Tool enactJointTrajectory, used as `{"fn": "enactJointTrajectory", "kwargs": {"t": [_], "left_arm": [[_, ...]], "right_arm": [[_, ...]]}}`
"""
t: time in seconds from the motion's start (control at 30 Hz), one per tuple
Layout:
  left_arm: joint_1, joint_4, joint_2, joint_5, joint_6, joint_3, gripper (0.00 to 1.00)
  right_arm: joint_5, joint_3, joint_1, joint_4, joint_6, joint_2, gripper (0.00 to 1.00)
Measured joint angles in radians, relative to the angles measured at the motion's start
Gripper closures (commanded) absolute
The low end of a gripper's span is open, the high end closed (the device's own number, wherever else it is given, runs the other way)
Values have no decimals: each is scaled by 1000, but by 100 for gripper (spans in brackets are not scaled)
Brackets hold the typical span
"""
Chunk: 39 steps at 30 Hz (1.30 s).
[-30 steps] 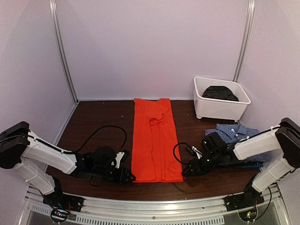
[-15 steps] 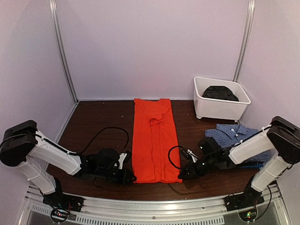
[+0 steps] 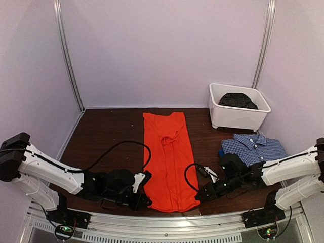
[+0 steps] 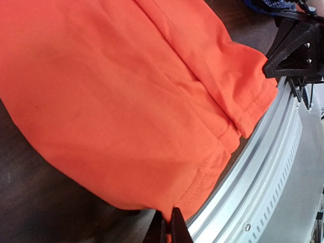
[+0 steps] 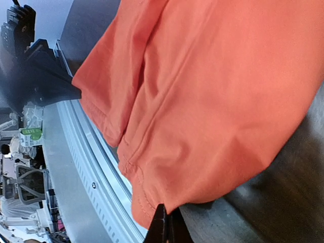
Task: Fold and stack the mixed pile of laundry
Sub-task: Pick up the rectangle-folded T-shirt from the corner of the board, then fold the rectangle-folded shirt at the center of the board.
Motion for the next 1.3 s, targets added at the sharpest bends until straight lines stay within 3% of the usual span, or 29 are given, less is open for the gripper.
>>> {"fn": "enactJointTrajectory", "kwargs": {"t": [0.23, 0.67, 1.0, 1.3], "left_arm": [[71, -72, 29, -87, 101, 152, 100], [386, -74, 178, -103, 302, 338, 100], [550, -71, 383, -102, 403, 560, 100], [636, -63, 498, -65, 441, 643, 100]], "right_arm": [[95, 221, -39, -92, -130, 109, 100], [156, 589, -275, -164, -388, 406, 100], [142, 829, -397, -137, -441, 654, 100], [99, 997, -449, -104, -445, 806, 100]]}}
